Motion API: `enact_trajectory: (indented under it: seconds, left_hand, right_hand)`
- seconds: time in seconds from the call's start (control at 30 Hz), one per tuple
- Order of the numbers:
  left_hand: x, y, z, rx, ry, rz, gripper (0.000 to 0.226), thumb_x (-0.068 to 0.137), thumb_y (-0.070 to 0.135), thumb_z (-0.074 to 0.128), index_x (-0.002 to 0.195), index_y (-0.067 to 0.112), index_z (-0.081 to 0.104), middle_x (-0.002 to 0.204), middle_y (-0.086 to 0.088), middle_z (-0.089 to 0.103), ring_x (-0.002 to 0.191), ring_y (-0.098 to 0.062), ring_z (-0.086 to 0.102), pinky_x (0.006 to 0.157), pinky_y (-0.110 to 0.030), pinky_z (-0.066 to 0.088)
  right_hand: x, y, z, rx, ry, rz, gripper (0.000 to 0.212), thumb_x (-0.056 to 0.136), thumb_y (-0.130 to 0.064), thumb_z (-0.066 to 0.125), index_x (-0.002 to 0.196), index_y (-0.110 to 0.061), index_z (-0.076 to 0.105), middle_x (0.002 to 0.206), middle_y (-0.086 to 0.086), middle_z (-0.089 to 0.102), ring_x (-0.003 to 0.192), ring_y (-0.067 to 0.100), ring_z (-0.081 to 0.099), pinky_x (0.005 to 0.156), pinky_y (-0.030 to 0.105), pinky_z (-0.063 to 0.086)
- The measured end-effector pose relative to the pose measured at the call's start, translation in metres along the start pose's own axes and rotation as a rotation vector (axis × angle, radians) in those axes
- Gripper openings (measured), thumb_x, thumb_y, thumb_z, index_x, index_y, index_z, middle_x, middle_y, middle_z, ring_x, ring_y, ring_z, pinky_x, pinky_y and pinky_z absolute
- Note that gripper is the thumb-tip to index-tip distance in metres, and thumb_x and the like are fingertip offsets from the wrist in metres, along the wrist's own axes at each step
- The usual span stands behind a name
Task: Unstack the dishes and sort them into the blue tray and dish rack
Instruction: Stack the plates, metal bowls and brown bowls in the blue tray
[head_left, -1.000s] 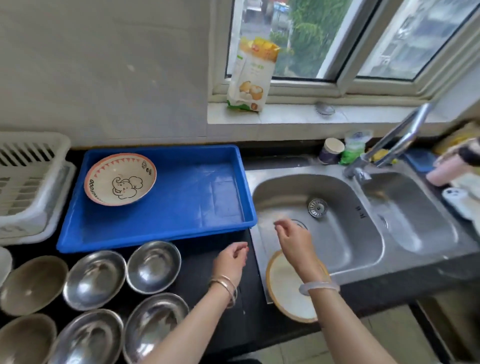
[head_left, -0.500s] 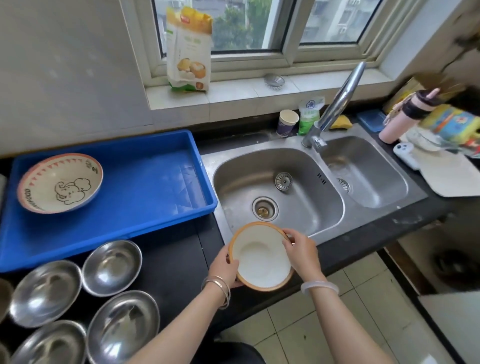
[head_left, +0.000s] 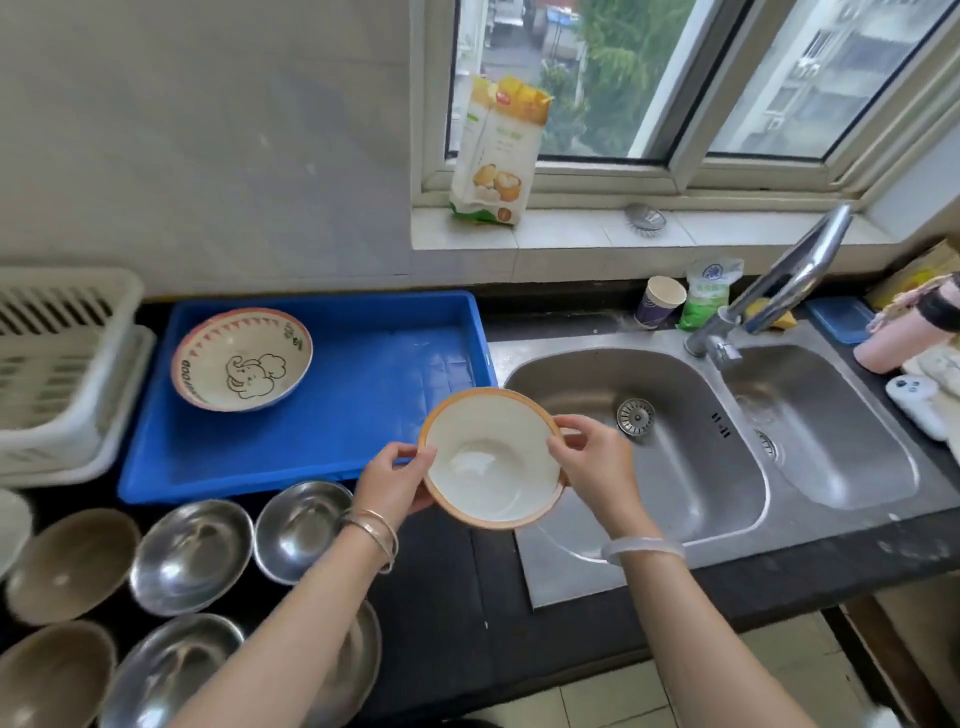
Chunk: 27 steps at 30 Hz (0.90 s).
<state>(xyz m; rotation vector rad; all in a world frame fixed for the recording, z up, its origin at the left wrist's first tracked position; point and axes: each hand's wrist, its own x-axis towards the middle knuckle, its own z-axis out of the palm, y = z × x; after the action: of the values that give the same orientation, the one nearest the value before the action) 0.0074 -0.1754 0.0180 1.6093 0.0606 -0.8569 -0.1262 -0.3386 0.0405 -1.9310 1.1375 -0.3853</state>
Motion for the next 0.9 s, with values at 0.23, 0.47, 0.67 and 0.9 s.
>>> enact_trajectory:
  seconds: [0.23, 0.47, 0.67, 0.9]
  left_hand:
    - [0.034, 0.03, -0.086, -0.213, 0.241, 0.144, 0.007, 0.089, 0.013, 0.056, 0.083, 0.015, 0.056, 0.087, -0.001, 0.059, 0.078, -0.016, 0.06, 0.055, -0.016, 0.055]
    - [0.091, 0.049, -0.168, -0.252, 0.414, 0.235, 0.019, 0.088, 0.009, 0.056, 0.104, 0.011, 0.065, 0.079, 0.006, 0.063, 0.073, -0.008, 0.06, 0.06, -0.02, 0.054]
    - [0.137, 0.06, -0.208, -0.117, 0.489, 0.208, 0.03, 0.089, 0.011, 0.052, 0.117, 0.005, 0.061, 0.117, -0.016, 0.064, 0.11, -0.035, 0.058, 0.096, -0.049, 0.048]
    - [0.167, 0.06, -0.221, 0.02, 0.472, 0.155, 0.032, 0.089, 0.004, 0.048, 0.118, 0.005, 0.062, 0.12, -0.014, 0.064, 0.111, -0.033, 0.057, 0.099, -0.041, 0.046]
  right_hand:
    - [0.039, -0.088, 0.092, 0.124, -0.119, -0.073, 0.02, 0.081, -0.012, 0.064, 0.099, -0.018, 0.069, 0.078, -0.003, 0.068, 0.067, 0.01, 0.067, 0.052, 0.024, 0.059]
    - [0.072, -0.158, 0.194, 0.125, -0.221, -0.106, 0.023, 0.081, -0.01, 0.063, 0.103, -0.007, 0.07, 0.08, -0.003, 0.066, 0.06, 0.006, 0.063, 0.051, 0.021, 0.058]
    - [0.095, -0.19, 0.259, -0.003, -0.244, -0.097, 0.021, 0.079, -0.007, 0.057, 0.09, -0.013, 0.073, 0.079, 0.006, 0.071, 0.077, 0.027, 0.068, 0.073, 0.044, 0.06]
    - [0.104, -0.189, 0.299, -0.088, -0.254, -0.053, 0.026, 0.079, 0.001, 0.046, 0.082, -0.007, 0.07, 0.066, 0.004, 0.059, 0.064, 0.021, 0.049, 0.054, 0.024, 0.038]
